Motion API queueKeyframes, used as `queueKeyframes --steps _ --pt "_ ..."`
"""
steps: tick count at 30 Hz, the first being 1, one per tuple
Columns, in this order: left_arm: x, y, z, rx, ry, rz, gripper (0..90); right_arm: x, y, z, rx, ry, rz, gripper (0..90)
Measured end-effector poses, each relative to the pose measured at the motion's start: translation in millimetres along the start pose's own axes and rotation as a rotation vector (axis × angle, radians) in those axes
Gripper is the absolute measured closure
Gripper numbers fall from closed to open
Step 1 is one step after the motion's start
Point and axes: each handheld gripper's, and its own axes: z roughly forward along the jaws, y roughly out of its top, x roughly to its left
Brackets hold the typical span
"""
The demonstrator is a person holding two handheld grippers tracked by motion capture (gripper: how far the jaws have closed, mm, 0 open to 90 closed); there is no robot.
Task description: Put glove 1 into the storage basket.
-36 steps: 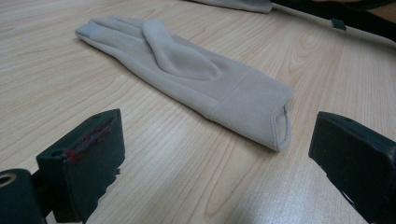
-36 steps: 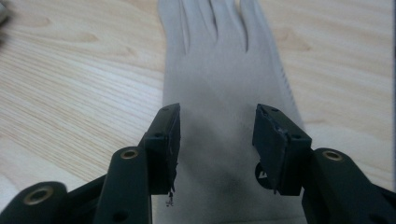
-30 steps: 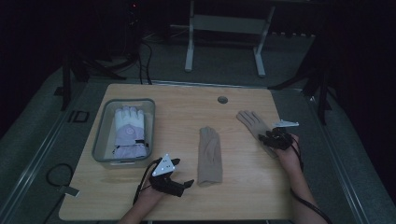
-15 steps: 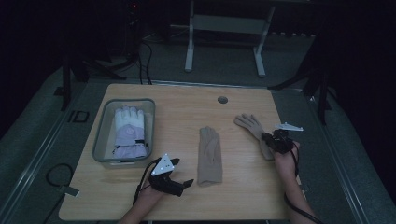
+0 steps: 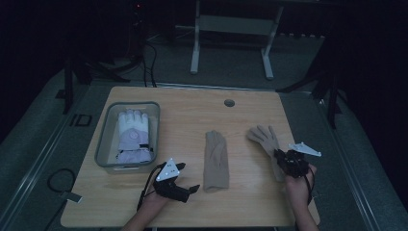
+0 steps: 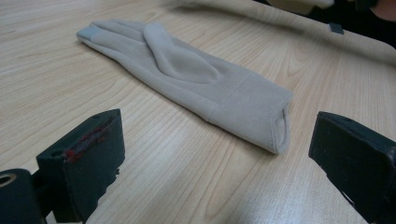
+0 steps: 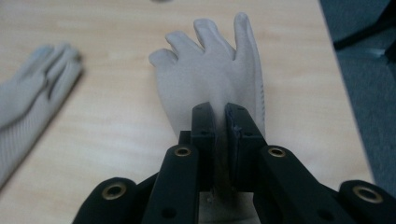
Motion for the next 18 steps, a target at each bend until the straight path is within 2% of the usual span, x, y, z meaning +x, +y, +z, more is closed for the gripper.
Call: queueKeyframes --steps 3,4,5,10,11,14,15,18 --pt "-1.3 1.2 -0.9 -0.005 0.0 0.007 3.6 5.3 -15.4 2.7 0.056 -0.016 0.003 82.2" --pt "-1.3 1.2 -0.9 -0.005 0.0 0.007 3.6 5.3 -15.4 2.7 0.056 -0.016 0.003 82.2" --pt "-1.3 1.3 -1.0 -0.007 0.001 0.006 3.6 5.1 -20.6 7.3 0.08 -0.005 -0.002 81.5" --pt "-0.9 1.4 -1.3 -0.007 -0.001 0.004 3.6 4.5 -25.8 13.2 0.099 0.006 -0.004 76.5" --pt "-0.6 1.2 -1.2 -0.006 -0.001 0.005 3.6 5.5 -28.2 15.4 0.105 0.022 -0.011 70.8" --pt "-0.4 1.2 -1.1 -0.004 -0.001 0.004 3.6 6.3 -30.3 18.3 0.131 0.048 -0.008 66.5" --pt "-0.5 1.3 -1.1 -0.004 -0.001 0.005 3.6 6.8 -31.5 19.9 0.139 0.06 -0.03 61.4" --pt "-0.8 1.4 -1.4 -0.005 -0.001 0.006 3.6 5.9 -29.2 17.9 0.141 0.068 -0.031 60.7"
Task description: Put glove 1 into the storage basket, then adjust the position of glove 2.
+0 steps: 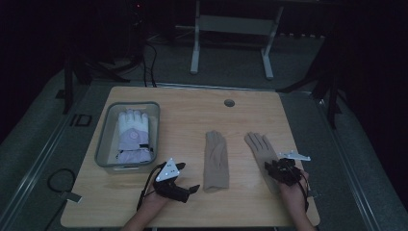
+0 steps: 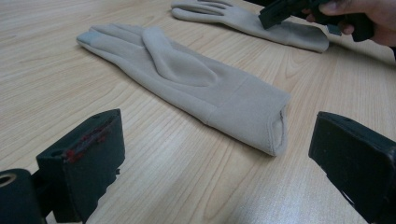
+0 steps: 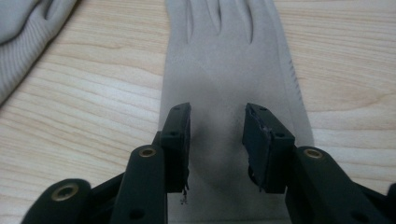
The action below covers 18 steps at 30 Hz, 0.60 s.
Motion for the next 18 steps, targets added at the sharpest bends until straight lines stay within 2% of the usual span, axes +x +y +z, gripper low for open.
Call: queueKeyframes --steps 3,4,5,7,11,12,14,18 --pt "0.4 0.0 -0.1 0.001 0.0 0.0 3.6 -2.6 6.2 -9.9 -0.047 0.006 -0.031 56.1" --pt "0.5 0.1 -0.2 0.0 0.0 0.0 3.6 -8.2 11.7 -13.8 -0.066 0.049 -0.052 55.4" --pt "0.5 0.2 -0.3 0.0 0.0 0.001 3.6 -8.2 11.7 -13.8 -0.066 0.049 -0.052 55.4" --pt "0.2 0.3 -0.4 0.001 0.001 0.004 3.6 -14.2 17.0 -15.4 -0.096 0.076 -0.119 53.9" --pt "0.0 -0.1 0.2 0.002 -0.001 0.0 3.6 -27.2 27.2 -7.2 -0.054 0.174 -0.228 53.9" --pt "0.0 -0.1 0.2 0.002 -0.001 0.0 3.6 -27.2 27.2 -7.2 -0.054 0.174 -0.228 53.9" --pt "0.3 -0.3 0.5 0.006 -0.002 0.001 3.6 -32.8 30.3 2.7 -0.027 0.21 -0.311 53.5" --pt "0.6 -0.5 1.4 0.015 -0.008 0.004 3.6 -39.4 31.4 14.8 -0.002 0.234 -0.33 53.5"
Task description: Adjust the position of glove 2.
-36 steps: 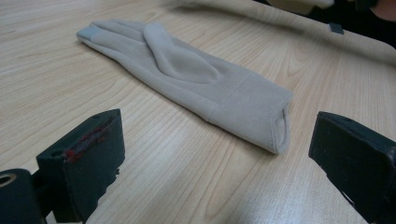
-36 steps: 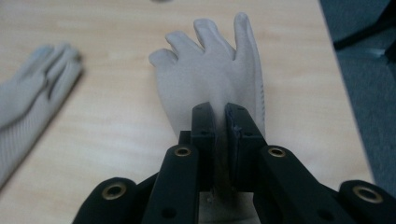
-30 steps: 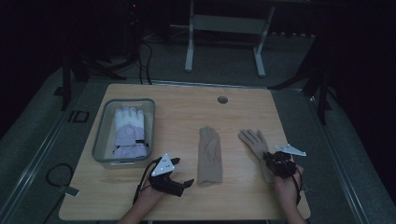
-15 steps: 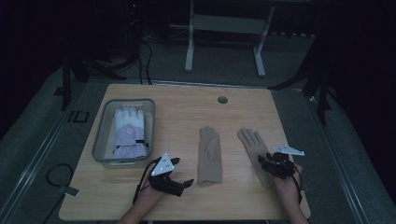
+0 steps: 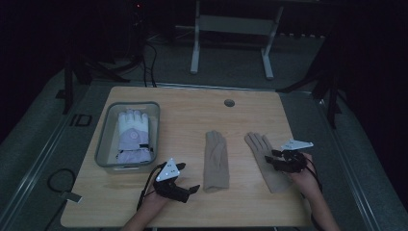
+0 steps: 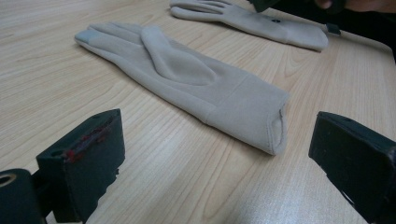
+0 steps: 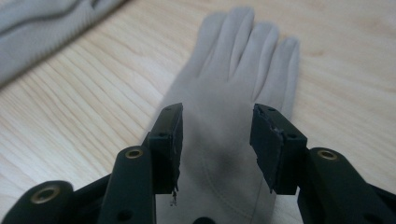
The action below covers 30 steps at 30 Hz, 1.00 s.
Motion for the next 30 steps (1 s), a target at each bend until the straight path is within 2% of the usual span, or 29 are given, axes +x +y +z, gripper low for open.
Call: queueKeyframes --steps 2,4,9,10,13,14,15,17,18,19,21,23,24,25,30 --pt "0.8 -1.0 -0.2 0.003 -0.002 -0.004 3.6 -7.8 -3.2 8.3 0.021 -0.006 0.014 52.5" --pt "1.0 -1.1 -0.6 -0.001 -0.002 -0.008 3.6 -11.8 -7.8 12.4 0.01 0.013 0.049 52.5" --pt "1.3 -1.6 -0.1 -0.003 -0.007 -0.014 3.6 -9.9 -12.6 14.7 -0.011 0.024 0.054 54.2" --pt "1.1 -1.8 0.3 0.002 -0.008 -0.013 3.6 -7.2 -14.3 15.0 -0.023 0.011 0.047 57.5" --pt "0.1 -2.3 0.3 0.002 -0.016 -0.016 3.6 -6.4 -14.8 14.8 -0.025 0.009 0.051 58.8" --pt "0.0 -2.1 0.1 0.002 -0.013 -0.015 3.6 -3.7 -16.3 15.5 -0.039 0.001 0.046 66.0" --pt "0.3 -2.1 -0.2 -0.001 -0.013 -0.018 3.6 -2.5 -16.5 15.4 -0.041 -0.001 0.051 69.3" --pt "1.3 -2.0 -0.5 -0.004 -0.014 -0.024 3.6 1.0 -16.3 15.3 -0.041 -0.028 0.055 76.4" --pt "1.6 -1.9 -0.7 -0.006 -0.012 -0.027 3.6 5.7 -16.0 15.4 -0.043 -0.059 0.077 79.9" --pt "1.8 -1.8 -1.0 -0.007 -0.014 -0.029 3.6 5.7 -16.0 15.4 -0.043 -0.059 0.077 79.9" --pt "1.9 -1.5 -1.6 -0.012 -0.011 -0.03 3.6 10.2 -15.4 15.4 -0.044 -0.089 0.118 81.3" --pt "2.1 -1.3 -1.8 -0.014 -0.009 -0.032 3.6 13.9 -11.2 13.7 -0.039 -0.121 0.185 84.0" --pt "2.2 -1.2 -1.8 -0.014 -0.008 -0.031 3.6 13.9 -11.2 13.7 -0.039 -0.121 0.185 84.0" --pt "2.2 -1.1 -1.7 -0.015 -0.008 -0.031 3.6 17.3 -6.9 10.6 -0.046 -0.15 0.208 84.3" --pt "2.2 -0.4 -1.9 -0.019 -0.005 -0.029 3.6 25.9 4.5 1.2 -0.072 -0.199 0.245 84.4"
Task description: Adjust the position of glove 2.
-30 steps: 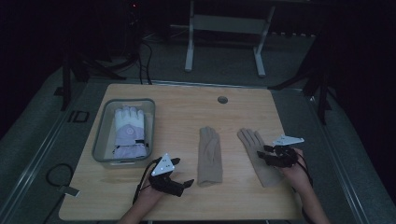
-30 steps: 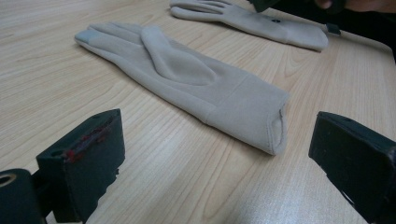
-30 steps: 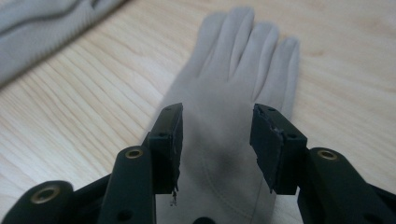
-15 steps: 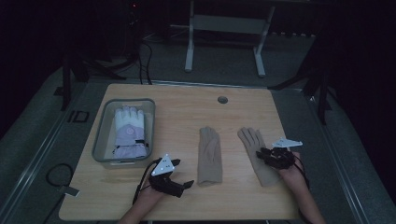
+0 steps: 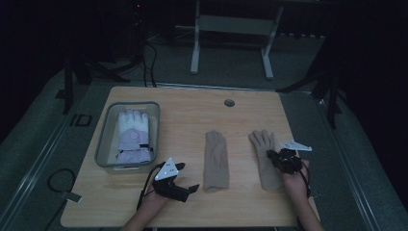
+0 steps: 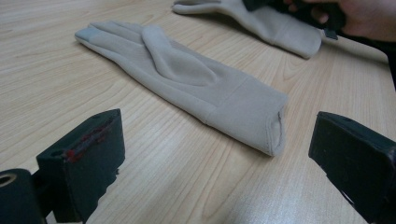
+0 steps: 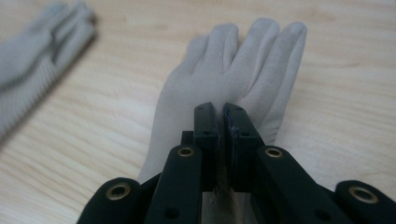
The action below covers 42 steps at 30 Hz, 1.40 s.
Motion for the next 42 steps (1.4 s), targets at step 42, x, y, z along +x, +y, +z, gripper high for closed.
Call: queueKeyframes --steps 42 --pt "3.6 7.0 -4.2 -0.018 0.018 0.055 3.6 172.9 49.2 24.3 -0.103 0.045 0.172 84.1"
